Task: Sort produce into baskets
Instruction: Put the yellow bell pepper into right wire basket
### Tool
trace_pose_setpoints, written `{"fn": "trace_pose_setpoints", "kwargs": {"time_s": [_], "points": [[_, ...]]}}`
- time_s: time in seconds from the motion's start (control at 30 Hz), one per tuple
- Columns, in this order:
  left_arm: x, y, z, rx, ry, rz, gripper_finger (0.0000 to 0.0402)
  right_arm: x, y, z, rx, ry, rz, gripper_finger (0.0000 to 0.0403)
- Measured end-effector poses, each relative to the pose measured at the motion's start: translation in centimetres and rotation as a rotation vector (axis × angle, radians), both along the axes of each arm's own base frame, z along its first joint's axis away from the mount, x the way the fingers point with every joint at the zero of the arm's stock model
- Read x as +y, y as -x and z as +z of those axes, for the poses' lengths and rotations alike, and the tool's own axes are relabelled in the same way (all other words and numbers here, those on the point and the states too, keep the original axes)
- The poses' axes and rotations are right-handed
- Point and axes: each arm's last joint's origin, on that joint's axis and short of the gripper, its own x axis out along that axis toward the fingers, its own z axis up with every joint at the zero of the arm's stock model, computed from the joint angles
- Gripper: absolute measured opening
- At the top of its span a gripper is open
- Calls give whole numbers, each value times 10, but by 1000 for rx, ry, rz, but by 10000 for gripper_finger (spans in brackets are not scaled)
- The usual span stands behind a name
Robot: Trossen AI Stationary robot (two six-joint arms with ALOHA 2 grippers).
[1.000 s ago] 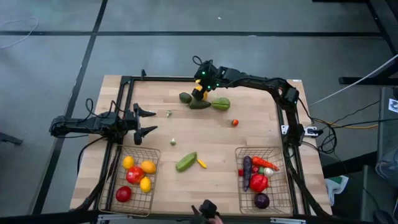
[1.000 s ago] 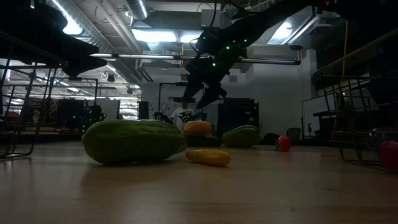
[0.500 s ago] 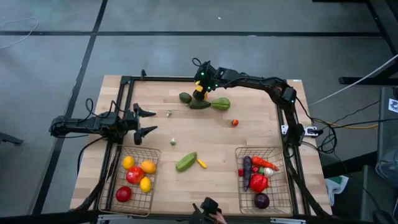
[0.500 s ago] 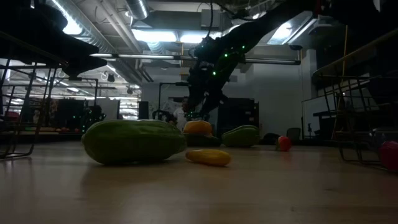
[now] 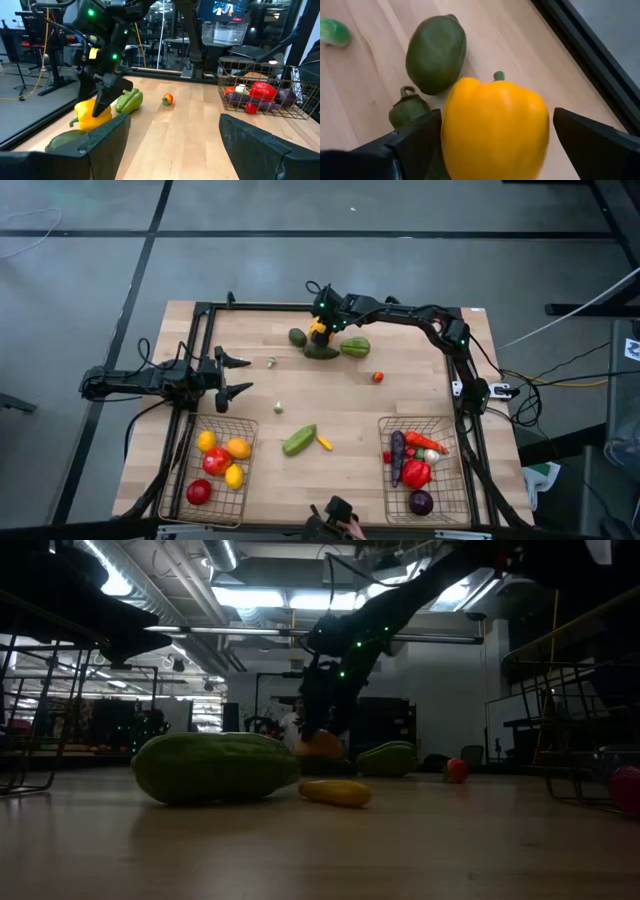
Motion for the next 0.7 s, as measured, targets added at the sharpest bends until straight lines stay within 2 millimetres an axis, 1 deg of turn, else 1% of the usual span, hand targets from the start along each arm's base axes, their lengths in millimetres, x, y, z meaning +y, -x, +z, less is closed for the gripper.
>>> {"fn": "trace_pose_setpoints", "kwargs": {"time_s": [0.13, 0.33, 0.7], "points": [[0, 0, 0, 0, 0, 0, 306, 0, 0, -6, 17, -11, -2, 379], [0, 0, 0, 0, 0, 0, 306, 2, 1, -11, 30, -76, -25, 379], [0, 0, 0, 0, 0, 0, 306, 2, 2, -13, 33, -108, -44, 378]]}}
